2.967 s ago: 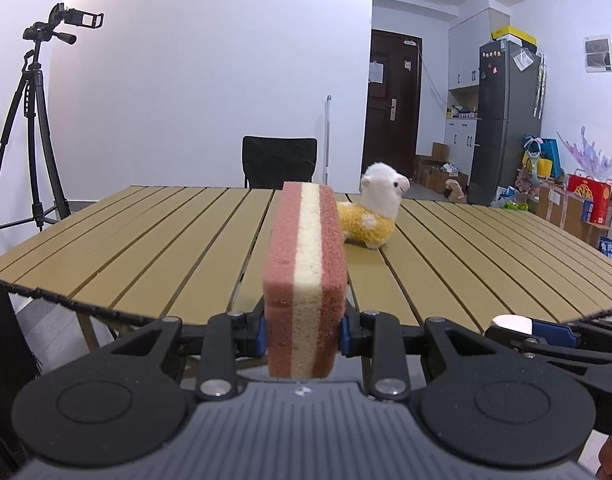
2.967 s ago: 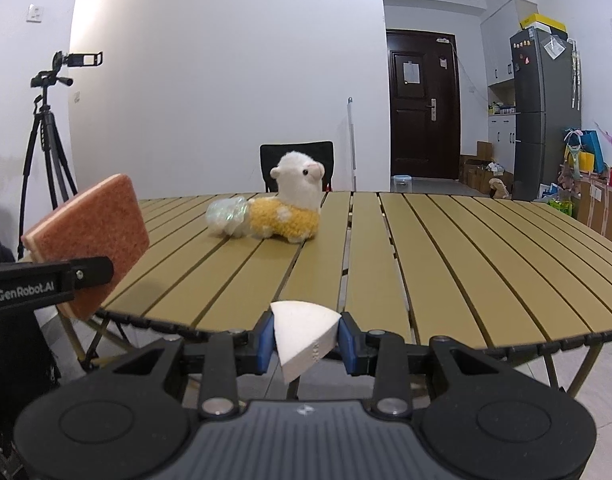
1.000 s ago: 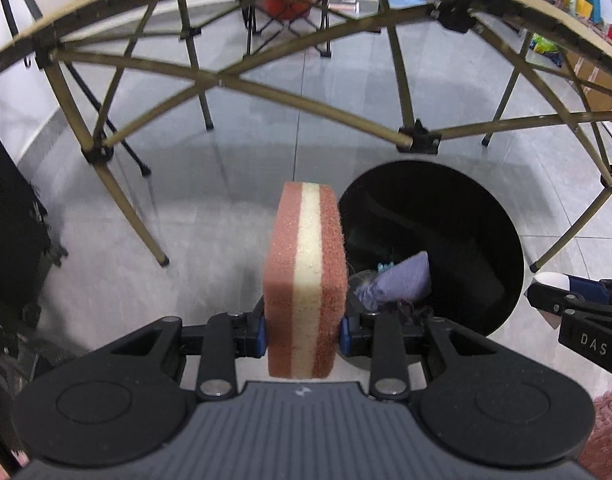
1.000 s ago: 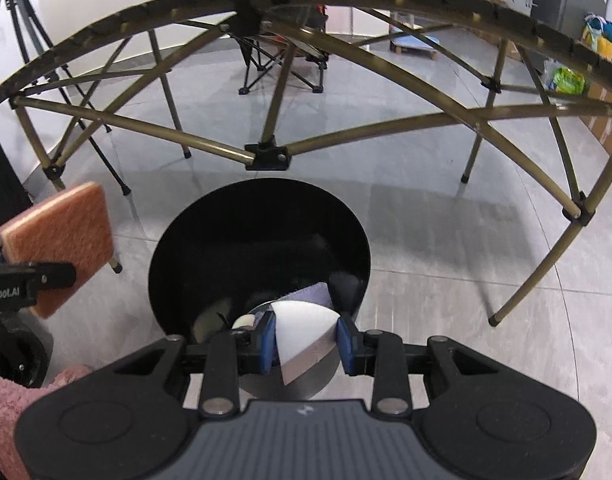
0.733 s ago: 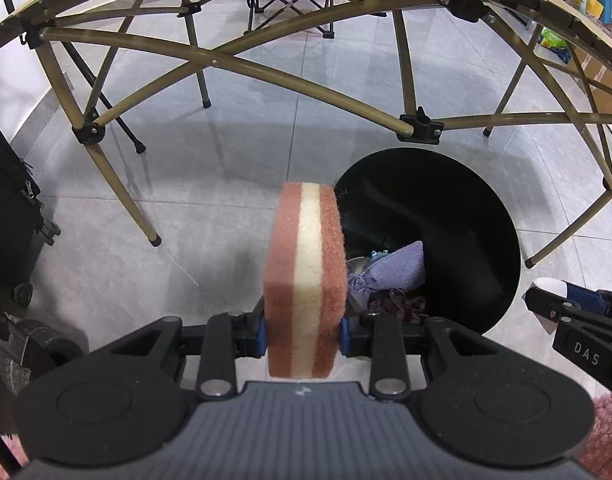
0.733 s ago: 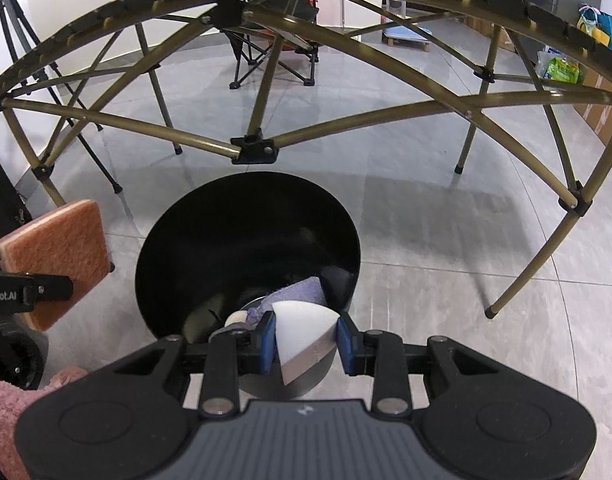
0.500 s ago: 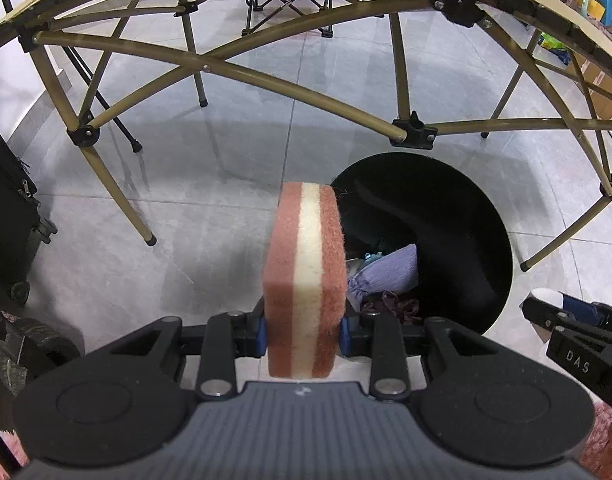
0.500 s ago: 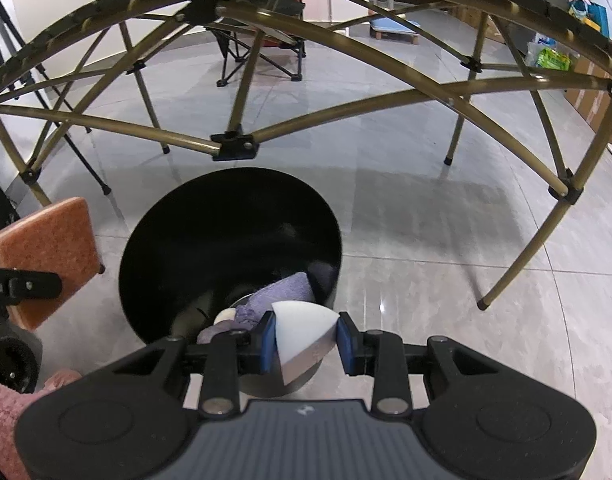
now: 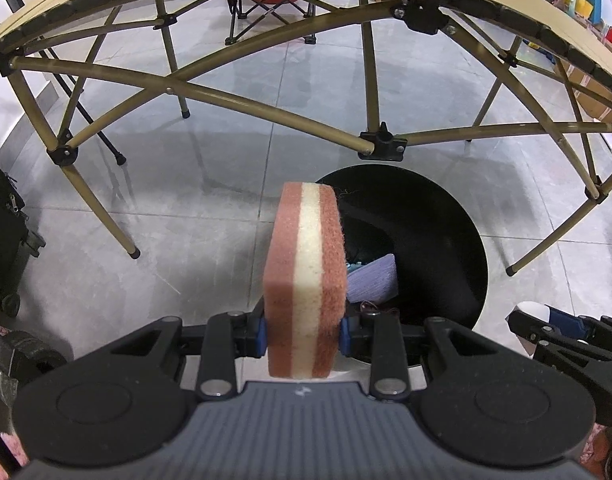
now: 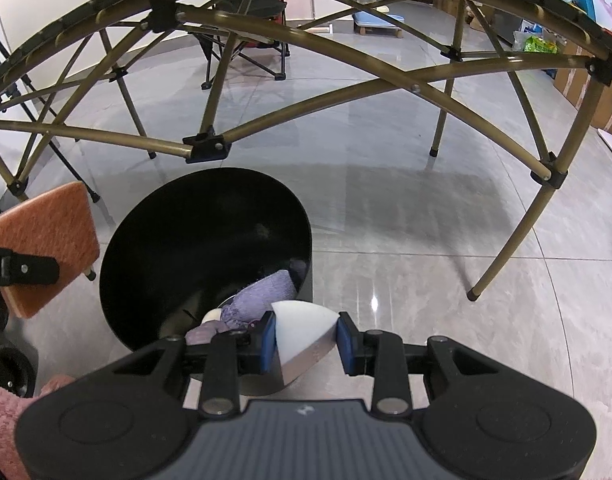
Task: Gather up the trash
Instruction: 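Hold foam wedge over the bin opening with right tool while left tool holds sponge beside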
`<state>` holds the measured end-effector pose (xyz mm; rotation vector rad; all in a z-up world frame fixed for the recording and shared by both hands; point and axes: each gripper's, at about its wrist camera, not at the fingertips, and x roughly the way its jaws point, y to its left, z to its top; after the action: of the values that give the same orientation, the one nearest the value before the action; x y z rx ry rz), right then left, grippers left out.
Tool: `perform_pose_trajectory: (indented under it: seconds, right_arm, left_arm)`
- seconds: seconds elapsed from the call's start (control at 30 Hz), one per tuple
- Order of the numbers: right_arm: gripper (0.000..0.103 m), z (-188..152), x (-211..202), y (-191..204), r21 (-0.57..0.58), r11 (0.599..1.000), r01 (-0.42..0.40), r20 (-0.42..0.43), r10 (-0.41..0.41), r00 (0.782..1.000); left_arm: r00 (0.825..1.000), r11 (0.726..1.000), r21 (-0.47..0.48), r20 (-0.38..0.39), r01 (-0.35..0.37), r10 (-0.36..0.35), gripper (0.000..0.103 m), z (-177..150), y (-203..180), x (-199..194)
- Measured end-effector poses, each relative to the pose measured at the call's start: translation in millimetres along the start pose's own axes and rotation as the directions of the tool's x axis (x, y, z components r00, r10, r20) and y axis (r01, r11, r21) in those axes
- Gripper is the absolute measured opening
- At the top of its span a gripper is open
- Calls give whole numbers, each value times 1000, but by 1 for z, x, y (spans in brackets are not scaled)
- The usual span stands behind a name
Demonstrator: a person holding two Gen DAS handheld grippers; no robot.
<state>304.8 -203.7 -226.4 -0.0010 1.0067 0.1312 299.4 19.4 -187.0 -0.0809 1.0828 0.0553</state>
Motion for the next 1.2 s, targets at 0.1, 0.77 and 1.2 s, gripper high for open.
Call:
perform_pose_trajectory:
  seconds: [0.1, 0.77, 1.2]
  right_arm:
    - [31, 2, 0, 2, 2, 1000, -16, 2, 16, 1000]
    - [31, 33, 31, 44, -9, 997, -70, -49, 70, 996]
    - [31, 49, 64, 70, -8, 997, -72, -110, 71, 991]
  left_arm:
    - [1000, 1000, -8, -8, -12, 12, 31, 0, 4, 3]
    - [999, 998, -63, -30, -19, 17, 31, 6, 23, 11]
    - [998, 991, -129, -66, -33, 25, 31, 10, 52, 21]
